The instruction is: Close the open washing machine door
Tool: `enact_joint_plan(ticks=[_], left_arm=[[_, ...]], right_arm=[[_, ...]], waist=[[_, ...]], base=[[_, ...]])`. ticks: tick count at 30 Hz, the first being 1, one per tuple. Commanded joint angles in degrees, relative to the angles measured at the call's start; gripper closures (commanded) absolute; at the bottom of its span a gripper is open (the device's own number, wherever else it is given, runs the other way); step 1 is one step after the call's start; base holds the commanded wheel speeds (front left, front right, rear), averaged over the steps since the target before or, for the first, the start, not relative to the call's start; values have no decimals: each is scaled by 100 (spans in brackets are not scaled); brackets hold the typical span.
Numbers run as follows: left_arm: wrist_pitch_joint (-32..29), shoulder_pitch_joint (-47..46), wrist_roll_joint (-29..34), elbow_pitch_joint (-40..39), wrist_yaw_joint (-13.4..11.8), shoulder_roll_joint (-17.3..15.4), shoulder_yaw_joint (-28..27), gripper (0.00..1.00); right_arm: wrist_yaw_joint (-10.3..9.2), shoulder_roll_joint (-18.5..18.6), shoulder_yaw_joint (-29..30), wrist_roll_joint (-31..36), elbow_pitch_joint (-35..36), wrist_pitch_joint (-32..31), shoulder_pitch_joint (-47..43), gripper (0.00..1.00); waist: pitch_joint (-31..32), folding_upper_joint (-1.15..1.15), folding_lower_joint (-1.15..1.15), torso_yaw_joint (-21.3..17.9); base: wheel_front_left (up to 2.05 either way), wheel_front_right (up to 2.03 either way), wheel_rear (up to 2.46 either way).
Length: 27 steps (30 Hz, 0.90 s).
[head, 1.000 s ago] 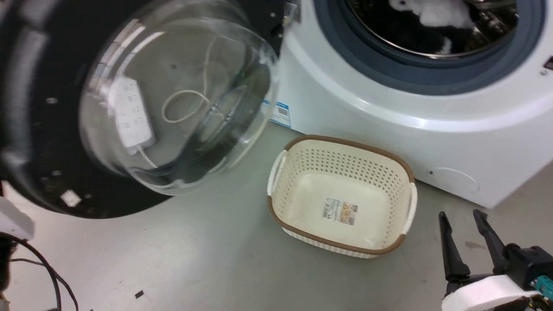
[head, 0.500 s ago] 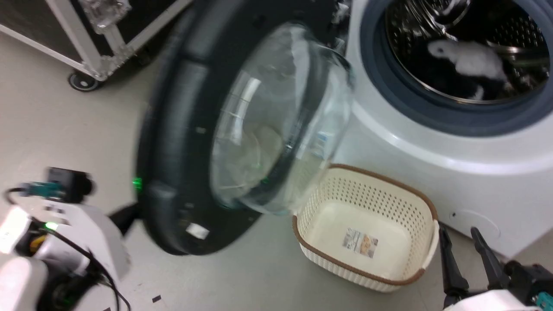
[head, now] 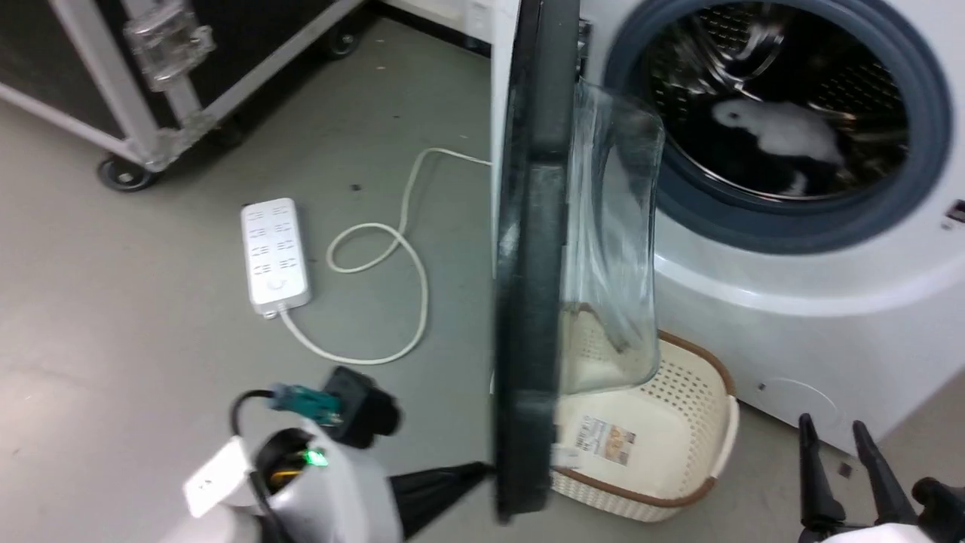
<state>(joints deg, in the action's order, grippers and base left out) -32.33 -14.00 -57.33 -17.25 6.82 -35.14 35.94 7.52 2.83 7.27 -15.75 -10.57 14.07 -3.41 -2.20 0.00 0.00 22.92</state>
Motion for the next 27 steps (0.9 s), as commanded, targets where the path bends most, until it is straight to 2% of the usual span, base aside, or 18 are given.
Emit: enact_joint_plan(ticks=[1,8,9,10,12,13,15,16,19,20,21,27], left_arm=[[121,-240,-113,-64,55,77,260,100],[934,-984,-6,407,67,586,1231,100],[934,-984,-6,407,67,586,1231,100],[1185,-1208,23,653,67,757,1429,100],[1391,-1458,69,956,67,917,1632,100],[1391,-1458,69,956,67,917,1632,100],[1719,-1854,128,1470,67,1181,1889,100],[1719,-1854,128,1470,67,1181,1889,100],[2047,-2261,227,2039,67,1434,2045,100],[2265,-2540,306,2456,67,1589,2084,100],[2265,-2540,306,2456,67,1589,2084,100],[2865,-3405,743,3904,60,1994,1989,100]], right_arm=[[-3,5,51,-59,-10,67,-33,0],[-3,5,158,-63,34,92,21,0],[-3,5,158,-63,34,92,21,0],[-3,5,150,-65,42,92,43,0],[-3,5,138,-73,59,92,69,0],[-3,5,138,-73,59,92,69,0],[-3,5,100,-102,71,92,119,0],[-3,5,100,-102,71,92,119,0],[-3,5,59,-138,88,92,178,0],[-3,5,32,-162,107,92,221,0],[-3,5,32,-162,107,92,221,0],[-3,5,-20,-207,145,93,312,0]], waist=[[-32,0,0,-243],[-122,0,0,-1071],[-122,0,0,-1071],[-151,0,0,-1347],[-189,0,0,-1620],[-189,0,0,-1620],[-258,0,0,-2029],[-258,0,0,-2029],[-362,0,0,-2418],[-458,0,0,-2643],[-458,0,0,-2643],[-695,0,0,-3100]], base=[[0,0,0],[0,0,0],[0,0,0],[0,0,0],[0,0,0],[0,0,0],[0,0,0],[0,0,0],[0,0,0],[0,0,0],[0,0,0],[0,0,0]])
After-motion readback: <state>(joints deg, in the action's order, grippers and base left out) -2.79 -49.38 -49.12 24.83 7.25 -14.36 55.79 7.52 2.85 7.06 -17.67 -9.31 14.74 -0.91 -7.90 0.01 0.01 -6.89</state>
